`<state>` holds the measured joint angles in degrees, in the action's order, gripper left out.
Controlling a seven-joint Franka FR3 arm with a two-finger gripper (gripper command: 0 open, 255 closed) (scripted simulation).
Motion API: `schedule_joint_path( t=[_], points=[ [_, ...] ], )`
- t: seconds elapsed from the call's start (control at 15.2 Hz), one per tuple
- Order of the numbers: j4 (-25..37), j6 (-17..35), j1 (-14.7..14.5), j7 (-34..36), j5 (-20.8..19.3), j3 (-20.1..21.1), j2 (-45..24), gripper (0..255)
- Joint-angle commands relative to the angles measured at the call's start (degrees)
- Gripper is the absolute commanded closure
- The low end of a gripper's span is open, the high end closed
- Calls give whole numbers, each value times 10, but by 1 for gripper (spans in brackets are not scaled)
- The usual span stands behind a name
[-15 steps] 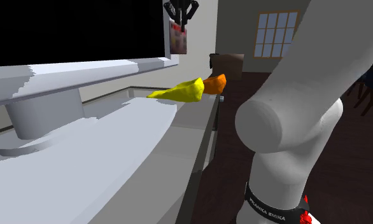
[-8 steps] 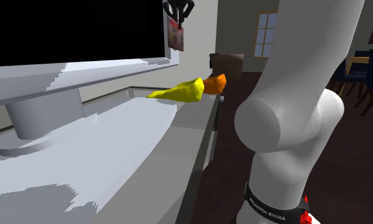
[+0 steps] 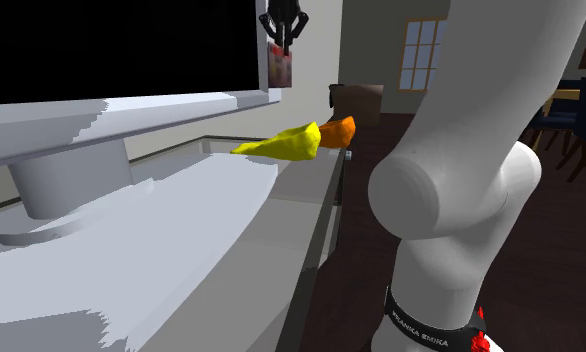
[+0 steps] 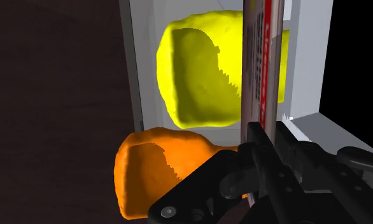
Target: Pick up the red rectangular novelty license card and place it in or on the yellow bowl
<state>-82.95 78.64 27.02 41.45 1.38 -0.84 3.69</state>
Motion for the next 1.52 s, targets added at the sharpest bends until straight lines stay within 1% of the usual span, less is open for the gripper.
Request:
schedule_joint_path(
  t=[0.0,0.86,1.39,1.45],
  points=[
    [-32,47,0,2,-2,0,-14,255],
    [-171,156,1,0,-2,1,16,255],
    [-171,156,1,0,-2,1,16,255],
    [-190,162,-1,3,-2,3,28,0]
  ],
)
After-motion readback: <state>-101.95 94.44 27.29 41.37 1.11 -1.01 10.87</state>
